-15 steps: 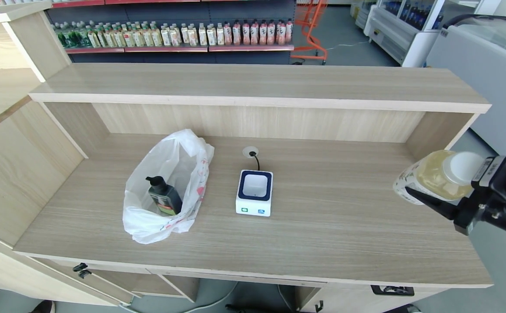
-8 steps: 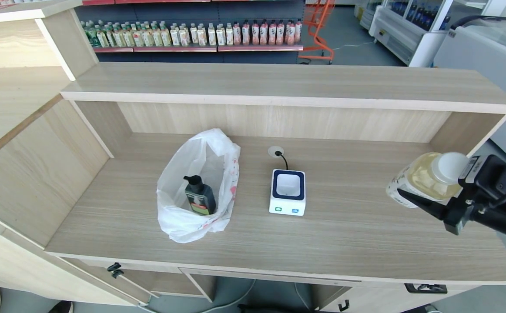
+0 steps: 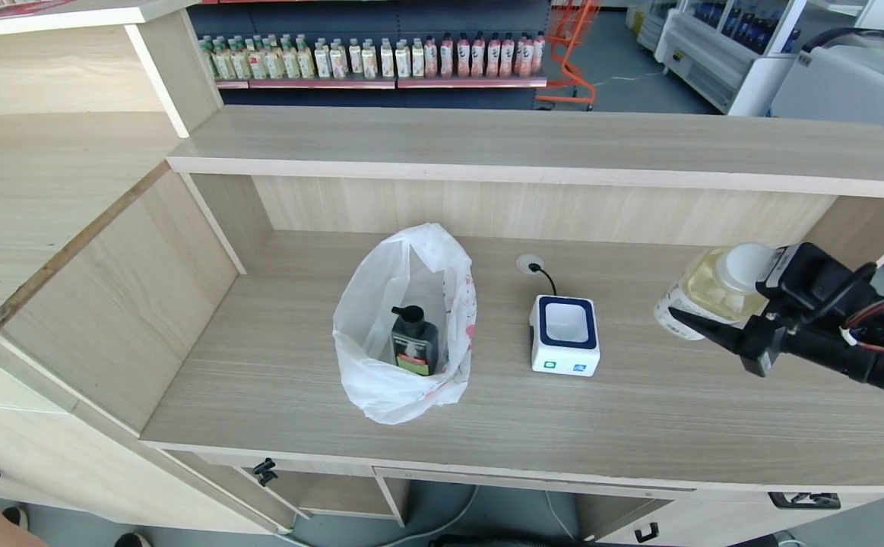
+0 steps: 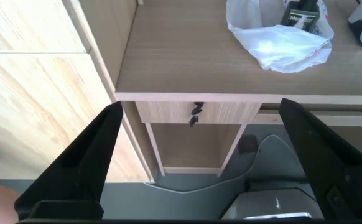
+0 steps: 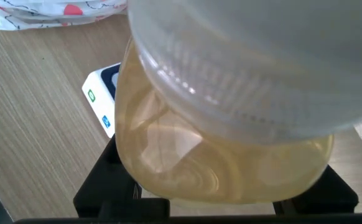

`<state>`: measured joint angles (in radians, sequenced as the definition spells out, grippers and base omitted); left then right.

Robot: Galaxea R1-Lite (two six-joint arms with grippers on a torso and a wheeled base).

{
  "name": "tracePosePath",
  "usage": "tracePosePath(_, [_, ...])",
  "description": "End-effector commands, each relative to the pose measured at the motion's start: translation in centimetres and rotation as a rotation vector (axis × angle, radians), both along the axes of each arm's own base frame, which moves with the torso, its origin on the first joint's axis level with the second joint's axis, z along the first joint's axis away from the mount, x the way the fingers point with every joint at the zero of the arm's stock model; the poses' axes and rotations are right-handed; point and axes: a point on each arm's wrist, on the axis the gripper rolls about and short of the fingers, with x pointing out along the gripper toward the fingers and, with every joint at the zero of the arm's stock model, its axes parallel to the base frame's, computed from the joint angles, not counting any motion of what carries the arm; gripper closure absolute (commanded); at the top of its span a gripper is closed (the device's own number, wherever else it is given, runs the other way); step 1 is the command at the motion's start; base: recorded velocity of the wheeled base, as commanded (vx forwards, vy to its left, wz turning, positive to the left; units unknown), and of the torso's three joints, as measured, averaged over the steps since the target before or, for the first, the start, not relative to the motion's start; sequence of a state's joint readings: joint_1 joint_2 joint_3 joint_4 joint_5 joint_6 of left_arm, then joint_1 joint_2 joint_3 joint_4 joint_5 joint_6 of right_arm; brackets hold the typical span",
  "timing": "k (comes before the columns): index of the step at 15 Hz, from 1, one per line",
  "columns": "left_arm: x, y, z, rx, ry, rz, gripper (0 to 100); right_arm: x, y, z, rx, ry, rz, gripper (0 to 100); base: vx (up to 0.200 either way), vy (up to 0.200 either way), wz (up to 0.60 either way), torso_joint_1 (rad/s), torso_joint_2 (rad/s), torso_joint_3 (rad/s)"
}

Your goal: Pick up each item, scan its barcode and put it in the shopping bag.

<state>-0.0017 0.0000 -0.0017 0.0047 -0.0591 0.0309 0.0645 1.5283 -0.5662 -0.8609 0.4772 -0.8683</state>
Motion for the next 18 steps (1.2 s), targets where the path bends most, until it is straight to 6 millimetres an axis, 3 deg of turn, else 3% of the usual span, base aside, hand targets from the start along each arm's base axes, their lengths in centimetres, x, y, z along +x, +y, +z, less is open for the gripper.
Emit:
tracePosePath(1, [0.0, 0.0, 0.0, 0.0, 0.002, -0.001, 0, 1.3, 0.1, -0.8, -0.002, 0.031, 0.02, 100, 0.0, 0.0, 0.0, 0.0, 0.0, 0.0])
tracePosePath(10, [0.0, 0.0, 0.0, -0.002, 0.002, -0.001, 0, 5.9, 0.7, -5.5, -0.017, -0.032, 0.173, 100, 0.0, 0.0, 0.0, 0.0, 0.0, 0.0])
tracePosePath(18, [0.0, 0.0, 0.0, -0.002, 0.002, -0.001, 0, 8.1, 1.0, -7.3, -0.047, -0.072, 0.274, 100, 0.0, 0.0, 0.0, 0.0, 0.0, 0.0])
